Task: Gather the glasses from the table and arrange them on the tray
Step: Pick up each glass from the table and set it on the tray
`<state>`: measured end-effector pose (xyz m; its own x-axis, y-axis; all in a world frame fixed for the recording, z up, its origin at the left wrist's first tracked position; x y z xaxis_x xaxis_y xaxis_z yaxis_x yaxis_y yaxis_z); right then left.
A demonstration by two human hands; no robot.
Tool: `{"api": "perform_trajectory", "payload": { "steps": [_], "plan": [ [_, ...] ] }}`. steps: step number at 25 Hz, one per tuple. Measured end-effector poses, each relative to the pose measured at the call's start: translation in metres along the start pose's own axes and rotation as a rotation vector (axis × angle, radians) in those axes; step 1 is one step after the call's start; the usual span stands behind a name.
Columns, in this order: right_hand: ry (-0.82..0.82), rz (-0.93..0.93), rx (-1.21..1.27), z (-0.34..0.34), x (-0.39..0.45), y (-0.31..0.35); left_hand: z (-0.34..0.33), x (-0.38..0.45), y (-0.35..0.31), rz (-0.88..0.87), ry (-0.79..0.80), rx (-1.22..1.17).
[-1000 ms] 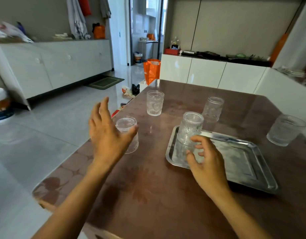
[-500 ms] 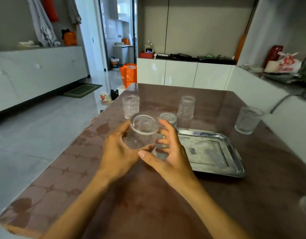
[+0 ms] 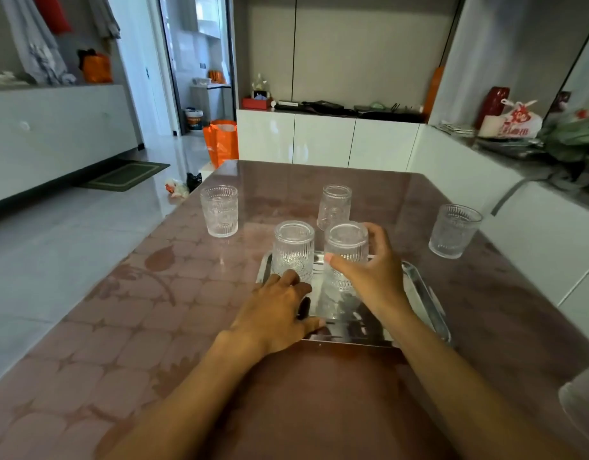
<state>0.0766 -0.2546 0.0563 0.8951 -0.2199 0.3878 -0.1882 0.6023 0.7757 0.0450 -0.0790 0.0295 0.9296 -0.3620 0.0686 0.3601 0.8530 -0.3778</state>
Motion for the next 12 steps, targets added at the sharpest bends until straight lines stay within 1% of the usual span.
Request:
{"api": "perform_trajectory", "payload": {
  "steps": [3, 5, 8, 12],
  "plan": [
    [0.026, 0.001, -0.009, -0.02, 0.007, -0.012, -0.001, -0.001, 0.005, -0.017, -0.022, -0.016],
    [0.022, 0.004, 0.022, -0.024, 0.008, -0.017, -0.001, -0.002, 0.006, -0.031, -0.026, -0.029],
    [0.042, 0.001, -0.004, -0.026, 0.009, -0.022, -0.002, -0.005, 0.007, -0.023, -0.033, -0.062],
    [0.167, -0.062, -0.001, -0.025, 0.006, -0.025, 0.002, -0.009, 0.001, -0.025, -0.044, -0.019]
  ]
}}
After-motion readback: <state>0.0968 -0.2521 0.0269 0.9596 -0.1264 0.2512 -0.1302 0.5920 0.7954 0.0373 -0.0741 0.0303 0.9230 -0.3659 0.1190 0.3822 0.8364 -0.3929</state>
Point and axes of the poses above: each hand's wrist, its own x-axis towards the middle knuckle, its own z-axis out of the back of the hand, y = z × x, the point moved 4 cm from there along x, towards the middle knuckle, and after that the axes turned 9 degrees about -x, right-handed, at the moved point
